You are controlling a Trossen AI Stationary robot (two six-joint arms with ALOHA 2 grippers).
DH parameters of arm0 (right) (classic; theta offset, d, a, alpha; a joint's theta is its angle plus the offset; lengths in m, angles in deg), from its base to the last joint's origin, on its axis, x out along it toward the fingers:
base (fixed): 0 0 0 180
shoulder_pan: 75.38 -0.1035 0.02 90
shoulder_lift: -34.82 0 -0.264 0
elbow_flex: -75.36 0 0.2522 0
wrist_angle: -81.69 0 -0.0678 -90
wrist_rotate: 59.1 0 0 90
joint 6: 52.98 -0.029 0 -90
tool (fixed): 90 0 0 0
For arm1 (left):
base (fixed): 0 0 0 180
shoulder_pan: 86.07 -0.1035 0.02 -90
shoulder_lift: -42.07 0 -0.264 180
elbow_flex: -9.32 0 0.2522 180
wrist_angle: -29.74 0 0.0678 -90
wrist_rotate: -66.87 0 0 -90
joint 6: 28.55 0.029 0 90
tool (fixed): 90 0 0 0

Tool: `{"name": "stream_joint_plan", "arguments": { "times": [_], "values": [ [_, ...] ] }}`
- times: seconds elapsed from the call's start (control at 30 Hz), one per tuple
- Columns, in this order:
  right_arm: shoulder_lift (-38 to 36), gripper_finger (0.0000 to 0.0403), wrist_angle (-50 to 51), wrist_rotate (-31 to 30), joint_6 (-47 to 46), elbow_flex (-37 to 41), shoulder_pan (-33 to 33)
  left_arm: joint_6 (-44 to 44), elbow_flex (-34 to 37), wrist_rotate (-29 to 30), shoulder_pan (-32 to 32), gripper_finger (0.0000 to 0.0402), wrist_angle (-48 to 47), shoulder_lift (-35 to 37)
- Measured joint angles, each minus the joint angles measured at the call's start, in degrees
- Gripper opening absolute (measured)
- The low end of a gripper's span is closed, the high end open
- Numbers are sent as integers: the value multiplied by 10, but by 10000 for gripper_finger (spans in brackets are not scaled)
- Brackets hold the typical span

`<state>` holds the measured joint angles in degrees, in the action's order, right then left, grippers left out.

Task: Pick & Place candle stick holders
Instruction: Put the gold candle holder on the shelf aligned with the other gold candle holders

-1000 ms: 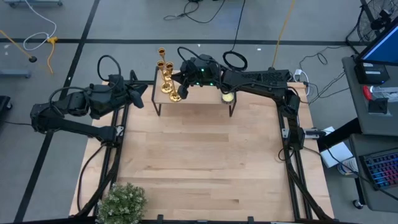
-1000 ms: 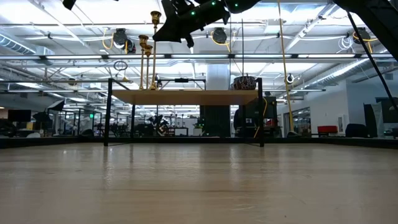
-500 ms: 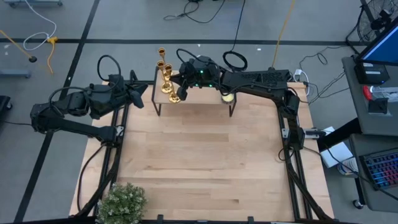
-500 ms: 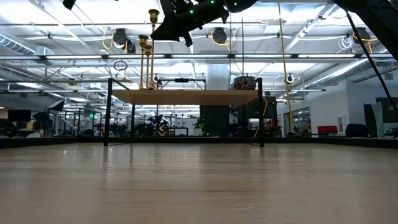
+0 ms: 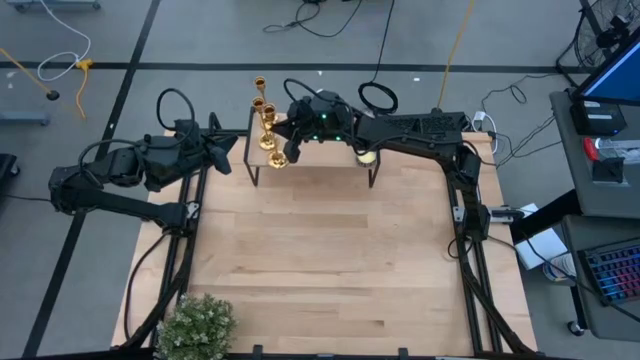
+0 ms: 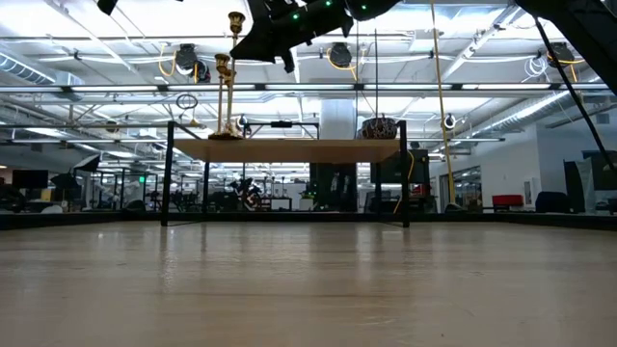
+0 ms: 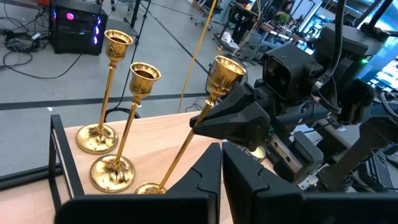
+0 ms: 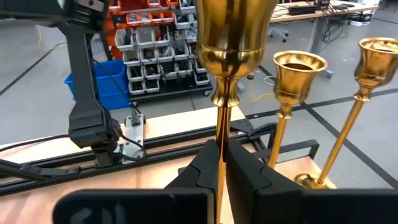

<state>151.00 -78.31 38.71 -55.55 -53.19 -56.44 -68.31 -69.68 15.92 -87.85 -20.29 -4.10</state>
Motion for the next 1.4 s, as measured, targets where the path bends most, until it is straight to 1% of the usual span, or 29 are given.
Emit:
{"name": "stream_joint_plan", "arguments": {
  "times": [0.1,0.23,0.33,0.5,0.63,0.73,0.93,1.13,1.3,1.4],
  "values": [
    [0,6,-7,1,0,0,0,0,0,0,0,19,0,0],
    [0,6,-18,27,-3,0,1,0,0,0,0,6,0,0],
    [0,6,-18,27,-3,0,1,0,0,0,0,5,0,0],
    [0,6,-24,26,0,0,1,-1,0,0,0,19,0,0],
    [0,6,-21,23,4,0,3,-1,0,-1,0,8,0,0],
    [0,6,-8,8,18,0,4,-2,0,-1,0,4,0,0],
    [0,6,2,-1,11,-1,14,-5,0,-1,0,19,0,0],
    [-1,6,15,-2,15,-2,17,-5,0,-2,0,4,0,0],
    [-1,6,14,-3,19,-2,16,-7,0,-2,0,19,0,0],
    [-1,6,14,-3,18,-2,16,-7,0,-2,0,22,0,0]
  ]
}}
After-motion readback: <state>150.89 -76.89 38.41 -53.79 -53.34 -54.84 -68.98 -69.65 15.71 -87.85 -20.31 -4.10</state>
